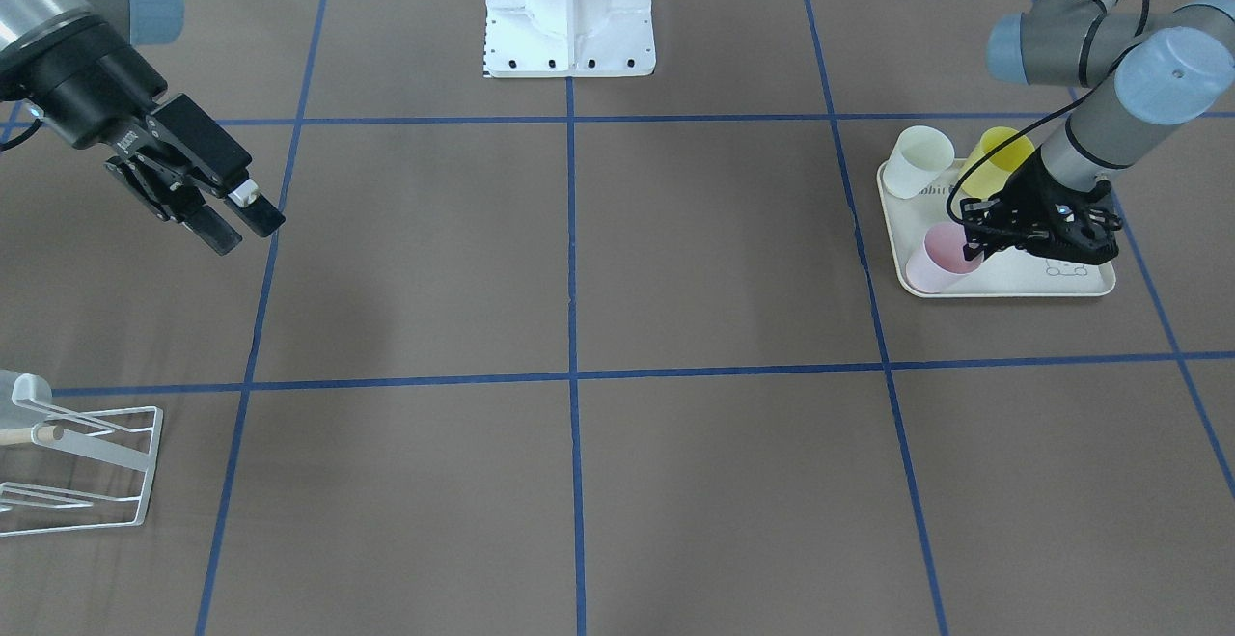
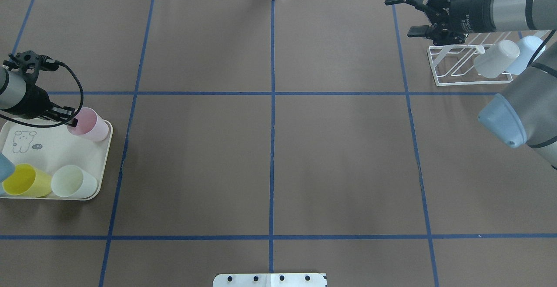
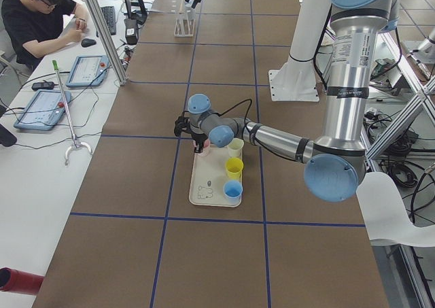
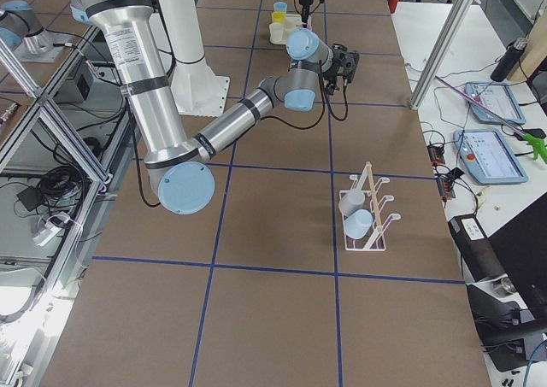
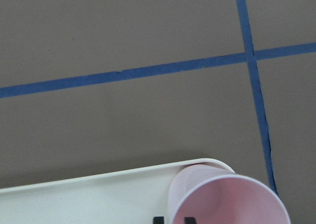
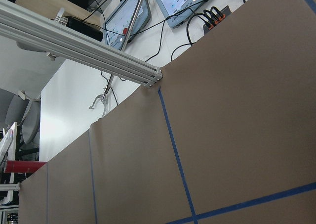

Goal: Transfer IKEA cup to right arm and place on rack

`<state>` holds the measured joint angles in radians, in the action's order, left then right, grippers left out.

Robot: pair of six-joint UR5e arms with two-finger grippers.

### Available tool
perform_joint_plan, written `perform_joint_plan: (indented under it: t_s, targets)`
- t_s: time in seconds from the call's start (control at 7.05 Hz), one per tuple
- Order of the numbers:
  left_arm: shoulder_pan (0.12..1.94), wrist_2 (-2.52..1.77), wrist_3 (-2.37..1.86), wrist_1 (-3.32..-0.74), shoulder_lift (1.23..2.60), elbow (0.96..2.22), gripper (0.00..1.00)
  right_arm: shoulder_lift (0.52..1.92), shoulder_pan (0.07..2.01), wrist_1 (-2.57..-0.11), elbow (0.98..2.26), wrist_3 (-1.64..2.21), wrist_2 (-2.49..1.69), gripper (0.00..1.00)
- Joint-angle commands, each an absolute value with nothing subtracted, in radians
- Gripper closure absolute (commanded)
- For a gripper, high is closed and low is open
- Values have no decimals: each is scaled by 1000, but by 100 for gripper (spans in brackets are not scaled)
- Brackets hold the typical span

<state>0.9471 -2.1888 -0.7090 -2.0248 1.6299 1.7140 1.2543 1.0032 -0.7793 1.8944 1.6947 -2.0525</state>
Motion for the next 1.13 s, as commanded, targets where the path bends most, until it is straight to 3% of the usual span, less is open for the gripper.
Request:
perform_joint_plan:
  t_s: [0.0,0.57,0.99]
  targets:
    - [949,-2192,-713,-2020,1625,1736,100,1253,1003,-779,1896,1695,-2052,0]
    - [1081,-2192,-785,-1930,1609,1873,100,1250,1003,-778,1899,1694,-2052,0]
    - [1062,-2139,-1282,-1939,1848,1835,100,1243,1002,-779,1890,1692,-2028,0]
